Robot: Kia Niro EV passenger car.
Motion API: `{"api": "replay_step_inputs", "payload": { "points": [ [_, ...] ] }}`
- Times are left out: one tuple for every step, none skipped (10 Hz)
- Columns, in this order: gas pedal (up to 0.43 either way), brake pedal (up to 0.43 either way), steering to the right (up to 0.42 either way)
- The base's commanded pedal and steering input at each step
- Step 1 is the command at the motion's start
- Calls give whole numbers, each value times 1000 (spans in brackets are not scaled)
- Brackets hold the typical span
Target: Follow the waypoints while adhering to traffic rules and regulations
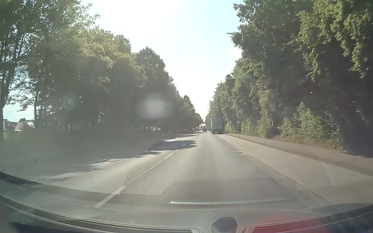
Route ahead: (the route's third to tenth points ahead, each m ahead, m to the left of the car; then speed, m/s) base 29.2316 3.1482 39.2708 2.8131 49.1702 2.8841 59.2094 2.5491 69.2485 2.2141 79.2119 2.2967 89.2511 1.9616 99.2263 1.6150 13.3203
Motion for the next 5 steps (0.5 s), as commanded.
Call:
{"api": "replay_step_inputs", "payload": {
  "points": [
    [157,6,2],
    [157,6,3],
    [157,6,4],
    [157,6,4],
    [157,6,4]
  ]
}}
